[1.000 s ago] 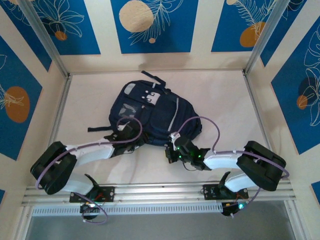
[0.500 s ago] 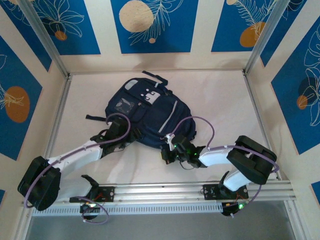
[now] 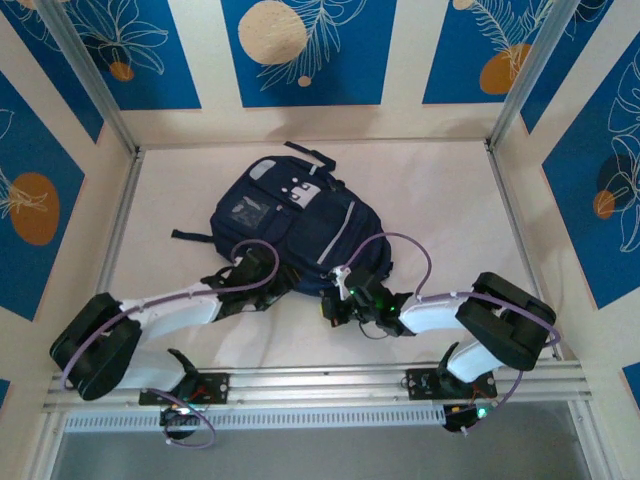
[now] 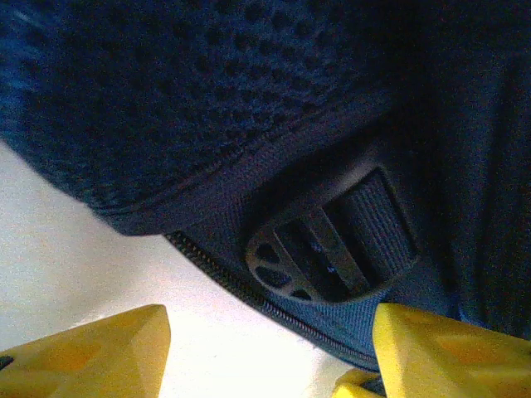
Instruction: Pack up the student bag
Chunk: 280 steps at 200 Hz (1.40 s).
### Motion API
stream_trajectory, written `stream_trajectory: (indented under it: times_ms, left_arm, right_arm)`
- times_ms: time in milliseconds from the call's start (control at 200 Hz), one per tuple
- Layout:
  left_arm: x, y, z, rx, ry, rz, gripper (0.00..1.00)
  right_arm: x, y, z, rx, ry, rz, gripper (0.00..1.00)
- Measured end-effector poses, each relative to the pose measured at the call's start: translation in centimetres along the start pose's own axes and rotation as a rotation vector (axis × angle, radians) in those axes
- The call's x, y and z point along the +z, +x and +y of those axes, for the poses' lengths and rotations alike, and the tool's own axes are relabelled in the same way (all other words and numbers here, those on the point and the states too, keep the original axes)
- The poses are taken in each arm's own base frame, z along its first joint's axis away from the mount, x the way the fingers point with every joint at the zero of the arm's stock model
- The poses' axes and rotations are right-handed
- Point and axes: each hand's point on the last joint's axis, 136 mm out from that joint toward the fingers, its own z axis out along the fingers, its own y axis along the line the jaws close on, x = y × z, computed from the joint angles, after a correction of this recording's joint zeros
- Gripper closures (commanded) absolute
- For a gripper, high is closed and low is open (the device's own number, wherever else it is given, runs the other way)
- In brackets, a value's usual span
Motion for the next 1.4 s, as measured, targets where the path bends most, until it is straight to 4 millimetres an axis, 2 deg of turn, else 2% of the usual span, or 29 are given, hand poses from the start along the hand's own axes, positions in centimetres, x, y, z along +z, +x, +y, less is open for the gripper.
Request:
stream_trajectory:
  times_ms: [100,200,435,550,790,1110,1400]
  left_arm:
    - [1.2,0.1,-0.2,-0.023,0.013,0.008,0.37]
    - [2.0,0.2,-0.5,-0.039,0.029,0.014,0.46]
    - [2.3,-0.1,-1.1,-0.034,0.053,-0.010,0.85]
    - [2.0,-0.4,-1.2,-0.035,0.059,-0.027,0.96]
    - [0.0,-1.2,-0.7,-0.015,0.063,-0.075,0.97]
    - [-2.4,-2.0,1.4,0.018,0.018,-0.130,0.96]
    - [-4.0,-2.8,3.8,-0.003,-0.052,-0.142,0.94]
  right_arm:
    - [0.0,-0.1,0.1,0.005,-0.004,-0.004,1.00]
    - [0.0,-0.3,0.1,0.007,-0.007,-0.010,1.00]
    - [-0.1,-0.3,0.0,0.011,-0.006,-0.009,1.00]
    - [-0.3,-0.4,0.0,0.013,-0.002,-0.011,1.00]
    - [-1.0,-0.8,0.1,-0.012,-0.004,-0.017,1.00]
    - [-1.6,-0.3,0.5,-0.046,-0.038,0.021,1.00]
    - [-3.4,-0.2,1.0,-0.089,-0.071,0.072,1.00]
